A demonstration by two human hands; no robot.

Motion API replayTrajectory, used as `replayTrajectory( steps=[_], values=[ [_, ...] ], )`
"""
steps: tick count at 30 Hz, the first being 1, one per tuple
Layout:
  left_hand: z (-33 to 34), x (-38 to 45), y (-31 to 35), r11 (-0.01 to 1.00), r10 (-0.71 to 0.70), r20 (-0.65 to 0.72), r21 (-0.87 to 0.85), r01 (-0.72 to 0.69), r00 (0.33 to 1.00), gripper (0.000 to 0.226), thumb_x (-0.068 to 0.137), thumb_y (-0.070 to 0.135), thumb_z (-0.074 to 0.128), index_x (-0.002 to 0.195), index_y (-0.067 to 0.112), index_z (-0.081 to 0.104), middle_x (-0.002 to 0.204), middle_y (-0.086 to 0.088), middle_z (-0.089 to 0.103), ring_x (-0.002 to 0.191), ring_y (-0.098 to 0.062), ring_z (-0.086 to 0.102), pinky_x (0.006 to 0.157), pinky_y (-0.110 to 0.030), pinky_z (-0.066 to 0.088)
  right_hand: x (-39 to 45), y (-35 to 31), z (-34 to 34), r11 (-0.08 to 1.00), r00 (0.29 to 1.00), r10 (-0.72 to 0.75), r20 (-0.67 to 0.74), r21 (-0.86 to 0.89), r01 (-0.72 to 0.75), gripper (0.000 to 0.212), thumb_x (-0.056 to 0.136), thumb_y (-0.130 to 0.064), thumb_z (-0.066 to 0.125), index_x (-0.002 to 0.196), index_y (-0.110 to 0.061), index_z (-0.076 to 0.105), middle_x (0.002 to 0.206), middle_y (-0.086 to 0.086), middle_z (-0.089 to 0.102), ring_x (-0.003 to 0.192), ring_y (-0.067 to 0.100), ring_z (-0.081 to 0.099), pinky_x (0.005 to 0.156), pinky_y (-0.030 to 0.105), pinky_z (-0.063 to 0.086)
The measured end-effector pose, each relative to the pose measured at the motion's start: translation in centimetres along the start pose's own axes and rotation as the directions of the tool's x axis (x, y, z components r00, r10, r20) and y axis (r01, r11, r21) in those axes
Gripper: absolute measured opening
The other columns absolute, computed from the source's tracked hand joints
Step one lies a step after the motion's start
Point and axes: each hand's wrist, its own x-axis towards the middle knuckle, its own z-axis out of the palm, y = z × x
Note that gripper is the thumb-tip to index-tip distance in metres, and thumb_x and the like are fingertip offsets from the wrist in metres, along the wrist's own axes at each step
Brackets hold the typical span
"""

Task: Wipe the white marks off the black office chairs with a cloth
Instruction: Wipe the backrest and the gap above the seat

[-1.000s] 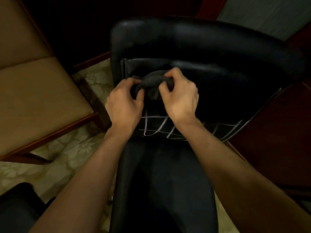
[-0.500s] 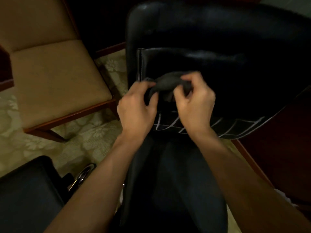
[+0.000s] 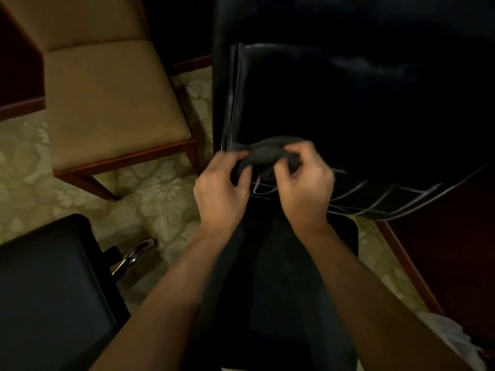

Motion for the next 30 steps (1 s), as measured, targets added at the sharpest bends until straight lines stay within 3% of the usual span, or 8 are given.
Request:
replayTrajectory(
  steps=[2, 5, 8, 12, 21, 24, 27, 30],
  values=[
    [0.2, 1.5, 1.7, 0.996, 0.026, -0.074, -0.080, -0.032, 0.997, 0.023, 0.090, 0.016, 0.064, 0.111, 0.012, 0.070, 0.102, -0.001, 0.069, 0.093, -0.013, 0.064, 0.080, -0.024, 0.049, 1.8, -1.0, -1.4, 0.998, 0.998, -0.012, -0.064, 0.057, 0.016, 0.020, 0.086, -0.018, 0.063, 0.105, -0.012, 0.067, 0.083, -0.002, 0.064, 0.065, 0.011, 0.058, 0.064, 0.020, 0.042],
    [1.6, 2.4, 2.6, 0.999, -0.026, -0.084, -0.050, 0.022, 0.996, 0.024, 0.090, 0.020, 0.065, 0.114, 0.018, 0.070, 0.106, 0.004, 0.069, 0.094, -0.012, 0.065, 0.077, -0.025, 0.049, 2.8, 0.5, -1.1, 1.000, 0.998, 0.010, -0.055, 0.028, -0.008, 0.022, 0.088, -0.020, 0.061, 0.108, -0.013, 0.065, 0.094, 0.003, 0.069, 0.074, 0.020, 0.065, 0.067, 0.030, 0.048],
    [3.3, 0.8, 0.7, 0.996, -0.082, 0.000, 0.042, 0.081, 0.997, 0.024, 0.089, 0.021, 0.067, 0.113, 0.022, 0.070, 0.106, 0.004, 0.068, 0.092, -0.020, 0.067, 0.072, -0.034, 0.052, 0.0, 4.0, 1.5, 0.990, 0.995, 0.065, 0.072, -0.131, -0.055, 0.019, 0.086, -0.020, 0.064, 0.103, -0.012, 0.066, 0.089, 0.009, 0.070, 0.078, 0.035, 0.067, 0.064, 0.037, 0.049],
    [3.9, -2.7, -2.0, 0.966, -0.207, 0.151, 0.186, 0.178, 0.967, 0.023, 0.089, 0.023, 0.069, 0.112, 0.023, 0.071, 0.108, -0.001, 0.069, 0.096, -0.027, 0.067, 0.076, -0.038, 0.052, -3.2, 5.8, 2.2, 0.969, 0.937, 0.162, 0.310, -0.229, -0.092, 0.014, 0.089, -0.022, 0.065, 0.102, -0.016, 0.065, 0.091, 0.006, 0.071, 0.088, 0.032, 0.068, 0.065, 0.030, 0.039],
    [1.6, 1.2, 1.9, 1.000, -0.024, -0.110, 0.005, 0.024, 0.994, 0.023, 0.090, 0.021, 0.065, 0.113, 0.020, 0.070, 0.104, 0.003, 0.069, 0.093, -0.014, 0.065, 0.075, -0.028, 0.049, 1.0, 1.7, -0.3, 1.000, 0.997, -0.010, -0.076, 0.027, 0.012, 0.020, 0.087, -0.018, 0.063, 0.105, -0.011, 0.067, 0.087, 0.004, 0.069, 0.064, 0.015, 0.060, 0.059, 0.029, 0.045],
    [2.6, -0.4, -0.1, 0.985, -0.147, -0.002, 0.086, 0.147, 0.989, 0.026, 0.090, 0.023, 0.067, 0.115, 0.027, 0.071, 0.109, 0.005, 0.069, 0.098, -0.019, 0.065, 0.076, -0.032, 0.049, -0.8, 3.5, 1.4, 0.993, 0.984, 0.080, 0.159, -0.100, -0.064, 0.020, 0.088, -0.023, 0.063, 0.107, -0.015, 0.065, 0.092, 0.008, 0.071, 0.082, 0.035, 0.067, 0.065, 0.038, 0.047],
    [3.1, -2.8, -2.1, 0.935, -0.313, 0.110, 0.211, 0.286, 0.943, 0.025, 0.090, 0.025, 0.069, 0.114, 0.028, 0.073, 0.112, 0.000, 0.071, 0.101, -0.026, 0.066, 0.078, -0.036, 0.051, -2.1, 4.8, 1.7, 0.958, 0.872, 0.161, 0.461, -0.286, -0.026, 0.017, 0.093, -0.027, 0.059, 0.109, -0.020, 0.062, 0.097, 0.006, 0.071, 0.094, 0.035, 0.065, 0.069, 0.036, 0.041],
    [2.6, -3.2, -1.5, 0.942, -0.303, 0.082, 0.177, 0.285, 0.950, 0.024, 0.089, 0.025, 0.071, 0.112, 0.024, 0.073, 0.108, -0.001, 0.072, 0.096, -0.025, 0.068, 0.078, -0.036, 0.053, -1.8, 4.0, 0.2, 0.971, 0.896, 0.110, 0.431, -0.240, -0.003, 0.017, 0.092, -0.029, 0.060, 0.107, -0.020, 0.062, 0.095, 0.003, 0.070, 0.090, 0.032, 0.066, 0.070, 0.035, 0.043]
  ],
)
